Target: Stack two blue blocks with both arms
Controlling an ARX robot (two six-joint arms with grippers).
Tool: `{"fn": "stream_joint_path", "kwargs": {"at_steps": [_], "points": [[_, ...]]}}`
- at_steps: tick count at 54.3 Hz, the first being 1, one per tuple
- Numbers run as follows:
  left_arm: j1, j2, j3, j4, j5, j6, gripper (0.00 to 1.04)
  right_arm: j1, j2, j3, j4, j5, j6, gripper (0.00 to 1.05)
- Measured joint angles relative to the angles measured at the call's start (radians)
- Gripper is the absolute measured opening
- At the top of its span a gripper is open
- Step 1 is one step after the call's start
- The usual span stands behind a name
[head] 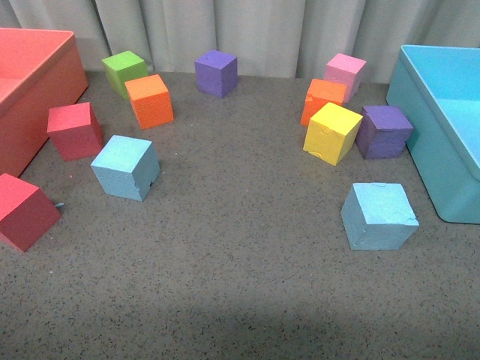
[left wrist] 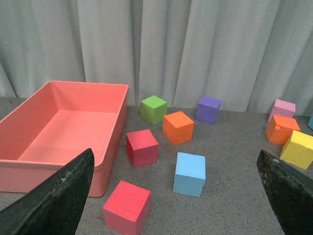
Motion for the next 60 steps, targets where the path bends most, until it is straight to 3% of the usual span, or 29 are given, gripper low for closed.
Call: {"fn": "stream_joint_path", "kwargs": {"at_steps": [8,11,18,26,44,60], "points": [[0.000,0.000,0.000,0.000,0.000,0.000,0.98,0.053,0.503,0.111,0.260,-0.055,0.054,0.95],[0.000,0.000,0.000,0.000,0.000,0.000,0.98,0.097,0.741,0.207,0.292,-0.047,0.099,0.95],[0.000,0.000,0.000,0.000,0.000,0.000,0.98,0.155,1.153,0.414,0.181,-0.103,0.235,0.95],[0.000,0.000,0.000,0.000,0.000,0.000,0.98,0.175,1.384,0.578,0.075,-0.131,0.347,0.95],[0.000,0.000,0.000,0.000,0.000,0.000,0.98,0.213,1.668,0.794,-0.089,-0.178,0.489,0.95],[0.000,0.000,0.000,0.000,0.000,0.000,0.98,0.231,1.830,0.909,-0.171,-0.142,0.517,0.95]]}}
